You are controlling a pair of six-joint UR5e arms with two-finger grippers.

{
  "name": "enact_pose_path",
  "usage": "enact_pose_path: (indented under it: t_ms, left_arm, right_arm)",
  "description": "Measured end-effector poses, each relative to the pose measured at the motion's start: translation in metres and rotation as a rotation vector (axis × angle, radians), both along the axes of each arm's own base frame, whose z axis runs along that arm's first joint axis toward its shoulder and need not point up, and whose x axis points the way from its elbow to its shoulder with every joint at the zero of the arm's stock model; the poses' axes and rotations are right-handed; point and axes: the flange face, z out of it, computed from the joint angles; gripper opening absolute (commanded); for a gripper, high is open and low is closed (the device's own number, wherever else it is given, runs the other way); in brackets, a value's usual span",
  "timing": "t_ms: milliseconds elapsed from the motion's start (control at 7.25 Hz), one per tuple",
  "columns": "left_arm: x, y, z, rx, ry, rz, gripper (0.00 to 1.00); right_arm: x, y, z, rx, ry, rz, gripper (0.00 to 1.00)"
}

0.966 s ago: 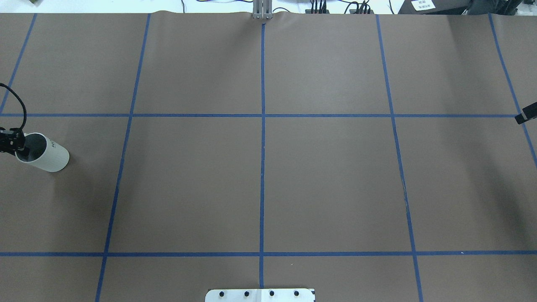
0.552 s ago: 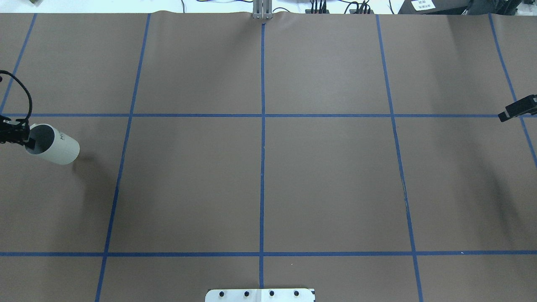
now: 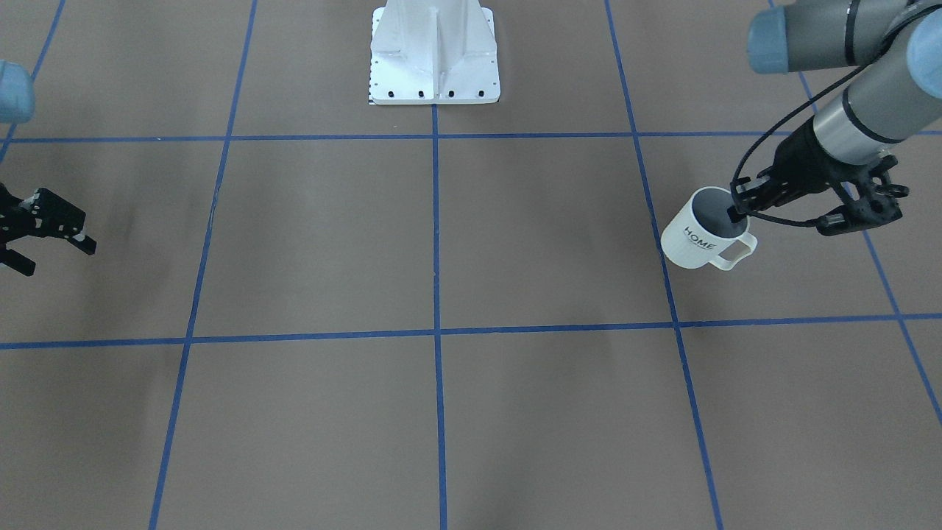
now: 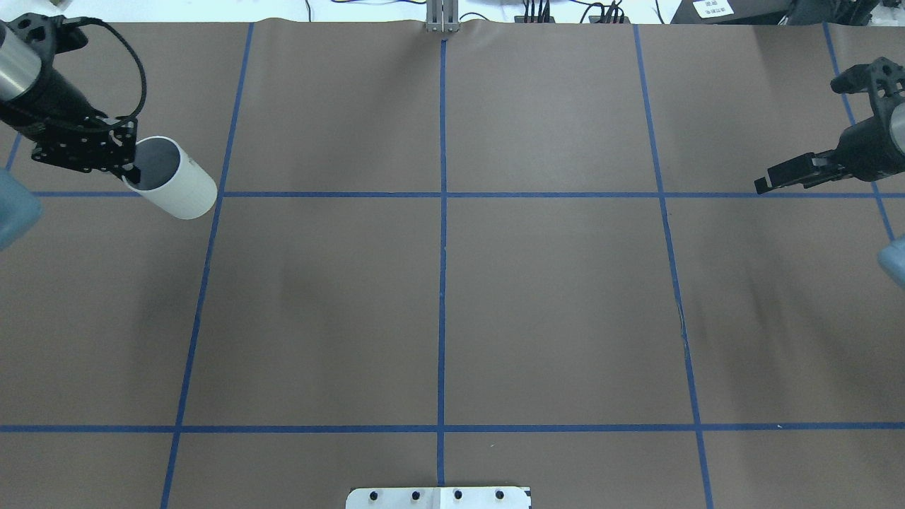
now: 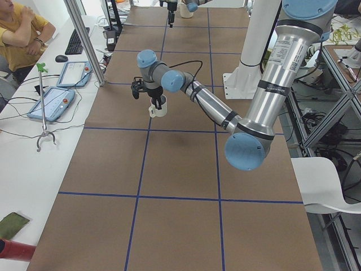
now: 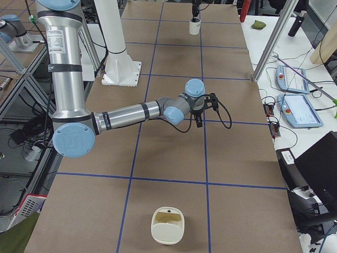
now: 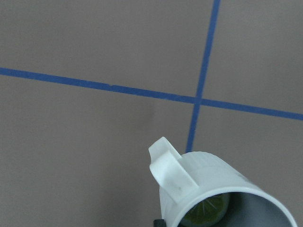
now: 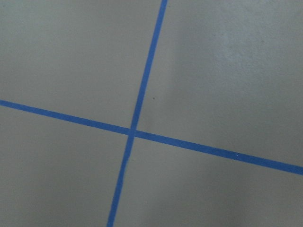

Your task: Left arm hands cup to right arm to dump lemon

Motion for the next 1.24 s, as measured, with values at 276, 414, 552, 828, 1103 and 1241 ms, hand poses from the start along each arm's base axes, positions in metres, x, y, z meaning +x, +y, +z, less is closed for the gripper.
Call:
enact_pose_path:
  t_ms: [276,414,552,828,1103,1241]
  left_arm:
    - [0.046,0.002,-0.063,-0.071,0.034,-0.039,0.0]
    - [0.067,0.0,-0.091,-0.122,0.043,-0.065,0.0]
    - [0.086,-0.006,-0.118,-0.176,0.039,-0.086,0.0]
    - [0.12,-0.029,-0.162,-0.271,0.012,-0.123,0.0]
    - [0.148,-0.043,-0.187,-0.33,-0.008,-0.141,0.0]
    - [0.156,-0.05,-0.198,-0.353,-0.011,-0.155,0.0]
  right_arm:
    - [-0.038,-0.01,-0.052,0.013,-0.053,0.009,1.0]
    - [-0.063,-0.009,-0.08,0.048,-0.063,0.015,1.0]
    - [-0.093,-0.001,-0.107,0.116,-0.052,0.041,1.0]
    - [-0.157,0.035,-0.158,0.29,-0.018,0.136,1.0]
    - [-0.213,0.077,-0.205,0.43,-0.017,0.238,1.0]
    - [-0.234,0.096,-0.221,0.476,-0.02,0.28,1.0]
